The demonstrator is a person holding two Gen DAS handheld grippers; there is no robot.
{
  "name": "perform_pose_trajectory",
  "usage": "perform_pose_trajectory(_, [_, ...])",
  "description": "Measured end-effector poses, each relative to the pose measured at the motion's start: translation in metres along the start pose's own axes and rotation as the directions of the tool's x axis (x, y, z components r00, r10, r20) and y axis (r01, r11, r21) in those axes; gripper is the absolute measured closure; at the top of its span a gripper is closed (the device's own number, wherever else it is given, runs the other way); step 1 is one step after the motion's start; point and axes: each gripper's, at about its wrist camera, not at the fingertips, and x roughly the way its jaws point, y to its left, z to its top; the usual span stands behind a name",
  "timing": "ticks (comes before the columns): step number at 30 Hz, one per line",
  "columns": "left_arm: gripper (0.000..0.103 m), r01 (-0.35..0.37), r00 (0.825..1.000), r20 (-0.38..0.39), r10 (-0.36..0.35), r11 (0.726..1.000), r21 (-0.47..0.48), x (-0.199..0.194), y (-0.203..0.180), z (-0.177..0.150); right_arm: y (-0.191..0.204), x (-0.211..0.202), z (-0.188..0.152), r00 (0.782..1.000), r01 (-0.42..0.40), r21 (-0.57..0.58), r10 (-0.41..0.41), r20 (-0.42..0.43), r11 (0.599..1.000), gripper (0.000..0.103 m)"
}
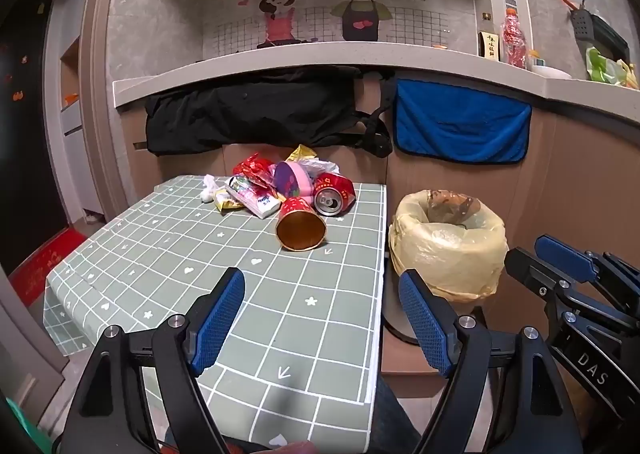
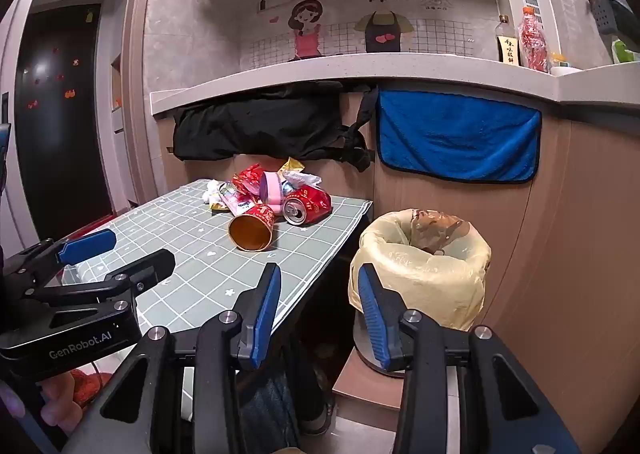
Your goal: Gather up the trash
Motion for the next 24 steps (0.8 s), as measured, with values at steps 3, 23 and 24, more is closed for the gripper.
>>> perform_pose_trajectory(3, [0.024, -0.004, 1.0, -0.004, 0.004, 1.0, 0.002, 0.0023, 0.0003, 0.0002, -0.0011, 0.0007, -0.0002, 1.0, -0.001, 0.005, 0.001, 0.0, 1.0, 0.064])
perform_pose_trajectory(23, [0.024, -0.009, 1.0, -0.001, 0.009, 1.0, 0.008, 0.0031, 0.0027, 0.0029, -0.0022, -0.0004, 0.0002, 1.0, 0.005, 0.006, -0.005, -0.001, 1.0, 0.064])
perform_pose_trajectory(24, [0.024, -0.009, 1.0, 0.0, 0.009, 1.0, 0.008, 0.0036, 0.003, 0.0032, -0.0023, -0.0004, 0.0005, 1.0, 0.005, 0.006, -0.005, -0.002, 1.0, 0.064])
